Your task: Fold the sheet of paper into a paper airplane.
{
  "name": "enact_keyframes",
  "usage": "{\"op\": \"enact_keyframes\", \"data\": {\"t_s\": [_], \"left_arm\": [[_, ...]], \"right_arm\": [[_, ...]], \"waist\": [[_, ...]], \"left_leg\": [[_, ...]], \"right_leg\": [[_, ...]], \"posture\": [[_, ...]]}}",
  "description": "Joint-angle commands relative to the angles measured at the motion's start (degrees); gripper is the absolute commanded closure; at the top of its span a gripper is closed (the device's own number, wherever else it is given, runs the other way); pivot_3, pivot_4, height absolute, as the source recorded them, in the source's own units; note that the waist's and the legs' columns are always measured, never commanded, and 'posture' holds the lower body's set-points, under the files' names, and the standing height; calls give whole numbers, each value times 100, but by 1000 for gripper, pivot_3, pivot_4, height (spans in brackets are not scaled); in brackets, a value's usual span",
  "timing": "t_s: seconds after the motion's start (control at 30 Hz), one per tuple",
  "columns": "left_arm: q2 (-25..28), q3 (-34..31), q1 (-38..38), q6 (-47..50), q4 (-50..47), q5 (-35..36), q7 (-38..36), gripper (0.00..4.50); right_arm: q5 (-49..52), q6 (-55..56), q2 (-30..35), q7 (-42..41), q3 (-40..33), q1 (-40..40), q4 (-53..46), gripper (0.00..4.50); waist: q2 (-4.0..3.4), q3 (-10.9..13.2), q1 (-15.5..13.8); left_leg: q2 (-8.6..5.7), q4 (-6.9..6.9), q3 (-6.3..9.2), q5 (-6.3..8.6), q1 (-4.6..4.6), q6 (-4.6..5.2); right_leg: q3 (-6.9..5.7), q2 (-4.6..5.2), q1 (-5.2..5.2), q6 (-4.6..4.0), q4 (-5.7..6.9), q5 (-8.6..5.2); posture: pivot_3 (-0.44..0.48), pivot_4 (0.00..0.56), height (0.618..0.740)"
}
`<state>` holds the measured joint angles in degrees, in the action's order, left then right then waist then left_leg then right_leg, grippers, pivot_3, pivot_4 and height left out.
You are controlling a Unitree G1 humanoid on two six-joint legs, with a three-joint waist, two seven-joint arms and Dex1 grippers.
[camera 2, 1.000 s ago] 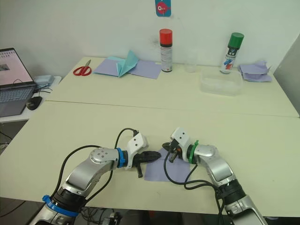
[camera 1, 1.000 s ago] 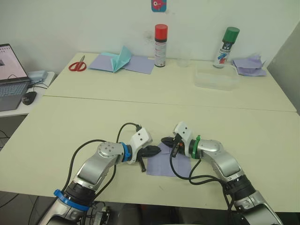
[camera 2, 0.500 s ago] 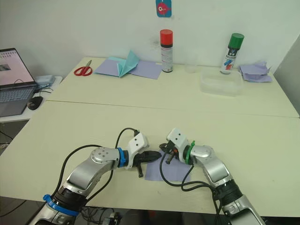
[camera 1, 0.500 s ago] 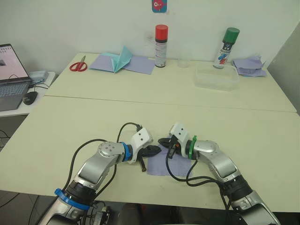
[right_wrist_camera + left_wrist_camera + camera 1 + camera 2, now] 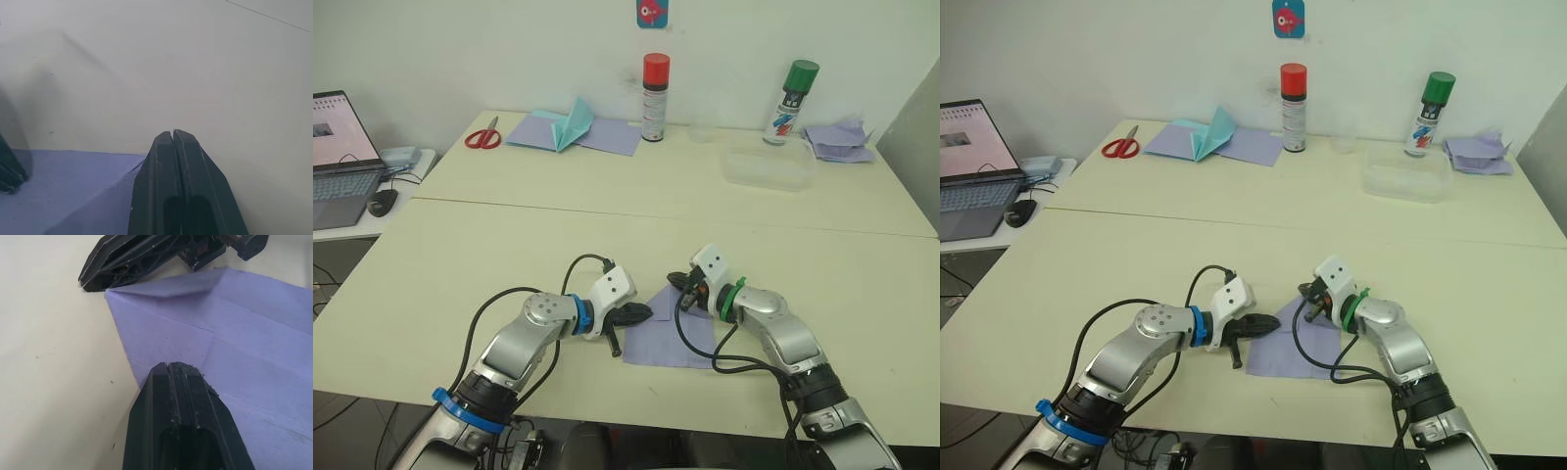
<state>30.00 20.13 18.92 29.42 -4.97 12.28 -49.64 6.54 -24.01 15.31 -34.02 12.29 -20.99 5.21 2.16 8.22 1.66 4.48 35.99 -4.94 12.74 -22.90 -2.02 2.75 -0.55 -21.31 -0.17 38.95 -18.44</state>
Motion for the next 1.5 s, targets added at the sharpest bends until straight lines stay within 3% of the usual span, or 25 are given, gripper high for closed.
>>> {"op": "enact_keyframes", "data": {"t_s": [0.03, 0.23, 0.33, 0.5, 0.7, 0.97, 1.2, 1.5], "left_arm": [[33, 183, -74, 104, 432, -359, 104, 4467], [37, 186, -23, -6, 535, -356, 84, 4467], [39, 194, -19, -78, 603, -368, 63, 4500], [116, 163, -41, -220, 673, -367, -39, 4500], [267, 113, -77, -343, 695, -371, -159, 4500], [400, 48, -193, -253, 485, -313, -226, 4500], [383, 63, -294, -224, 397, -316, -176, 4500], [208, 180, -82, -252, 574, -411, -109, 4500]], "right_arm": [[162, 8, 59, 39, -322, -8, -318, 4500], [790, -778, 457, -407, -633, 121, -1271, 4500], [1163, -1304, 719, -571, -835, 208, -1609, 3909], [1881, -2588, 1153, -699, -1037, 524, -2413, 2210], [2937, -4342, 1343, -439, -1685, 856, -3031, 2210], [3116, -5362, 1256, 231, -2010, 741, -2873, 2210], [3495, -6693, 759, 579, -2825, 590, -2736, 2210], [4720, -6849, 809, 1224, -2941, 736, -2466, 2210]], "waist": [[-2, 3, -3], [-9, 9, -8], [-9, 9, -9], [-9, 10, -7], [-7, 11, 1], [-9, 14, 36], [-9, 14, 35], [-11, 15, 25]], "left_leg": [[-1, 0, 0, 0, 0, 1], [-4, -1, -1, -1, -4, 2], [-4, -1, 0, -1, -4, 2], [-2, -2, 0, -1, -4, 2], [-1, -3, 0, -1, -6, 2], [4, -11, -1, -1, -7, 2], [2, -20, -1, 1, -11, 0], [0, -27, -1, 1, -12, 0]], "right_leg": [[0, 1, 0, 0, 0, 0], [-1, 6, -1, 1, 0, 0], [-2, 6, -1, 1, -1, 0], [-1, 7, -2, 1, -1, 0], [-1, 7, -4, 1, -3, 0], [-2, 5, -13, -1, -4, -3], [-2, 5, -15, 5, -8, -8], [-2, 5, -16, 7, -12, -10]], "posture": [[0, 150, 740], [0, 150, 740], [0, 150, 740], [0, 150, 740], [0, 150, 740], [0, 150, 740], [0, 150, 740], [0, 150, 740]]}}
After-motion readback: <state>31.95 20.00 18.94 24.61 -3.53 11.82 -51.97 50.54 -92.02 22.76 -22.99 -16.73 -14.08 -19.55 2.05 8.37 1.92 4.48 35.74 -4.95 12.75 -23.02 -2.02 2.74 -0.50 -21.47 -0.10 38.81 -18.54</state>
